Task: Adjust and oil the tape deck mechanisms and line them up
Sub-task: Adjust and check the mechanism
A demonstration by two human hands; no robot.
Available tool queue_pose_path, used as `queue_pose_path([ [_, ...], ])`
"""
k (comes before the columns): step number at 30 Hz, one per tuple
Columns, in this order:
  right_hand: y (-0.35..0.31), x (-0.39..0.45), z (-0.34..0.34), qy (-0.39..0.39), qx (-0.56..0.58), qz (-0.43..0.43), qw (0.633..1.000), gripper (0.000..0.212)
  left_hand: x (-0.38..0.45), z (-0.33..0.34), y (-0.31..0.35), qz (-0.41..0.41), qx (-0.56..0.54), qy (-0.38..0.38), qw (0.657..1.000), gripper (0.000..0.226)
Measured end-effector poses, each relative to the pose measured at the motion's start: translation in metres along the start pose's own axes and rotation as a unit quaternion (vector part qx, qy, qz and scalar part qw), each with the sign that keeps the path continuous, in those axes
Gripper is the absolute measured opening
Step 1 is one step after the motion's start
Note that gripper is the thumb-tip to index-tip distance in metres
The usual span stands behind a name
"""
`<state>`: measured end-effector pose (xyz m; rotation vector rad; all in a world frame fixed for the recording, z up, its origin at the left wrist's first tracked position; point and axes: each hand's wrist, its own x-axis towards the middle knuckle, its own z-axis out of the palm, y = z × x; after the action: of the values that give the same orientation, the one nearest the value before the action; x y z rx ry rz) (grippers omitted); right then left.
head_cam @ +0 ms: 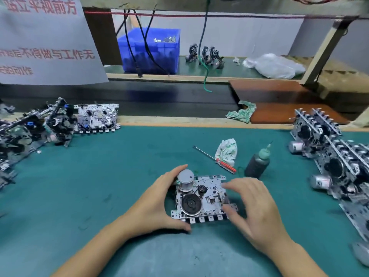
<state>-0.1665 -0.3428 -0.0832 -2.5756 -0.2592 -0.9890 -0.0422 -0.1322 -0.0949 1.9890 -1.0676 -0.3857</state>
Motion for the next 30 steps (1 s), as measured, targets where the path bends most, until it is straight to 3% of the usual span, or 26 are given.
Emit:
queue_pose_path([
  [5,0.011,-0.003,0.000,0.026,0.112,0.207,0.971,0.016,-0.003,0.002,0.000,-0.015,-0.016,0.010,1.000,0.114],
  [7,0.012,-0.004,0.001,0.032,0.125,0.239,0.962,0.014,-0.005,0.002,0.002,-0.024,-0.008,0.004,1.000,0.118],
  [10,0.011,-0.003,0.003,0.025,0.132,0.251,0.959,0.014,-0.003,0.004,0.007,-0.015,0.044,-0.002,0.999,0.126],
  [16,0.008,-0.003,0.007,-0.021,0.117,0.247,0.962,0.014,-0.003,0.007,0.012,0.017,0.129,0.045,0.990,0.116],
  [20,0.007,-0.005,0.008,-0.041,0.118,0.250,0.960,0.006,-0.002,0.005,0.012,0.012,0.130,0.020,0.991,0.126],
  [23,0.005,-0.005,0.008,-0.061,0.129,0.253,0.957,0.014,-0.002,0.004,0.010,0.000,0.112,0.013,0.994,0.126],
  [30,0.005,-0.007,0.009,-0.083,0.130,0.256,0.954,0.007,-0.003,0.005,0.007,-0.004,0.078,-0.008,0.997,0.125],
])
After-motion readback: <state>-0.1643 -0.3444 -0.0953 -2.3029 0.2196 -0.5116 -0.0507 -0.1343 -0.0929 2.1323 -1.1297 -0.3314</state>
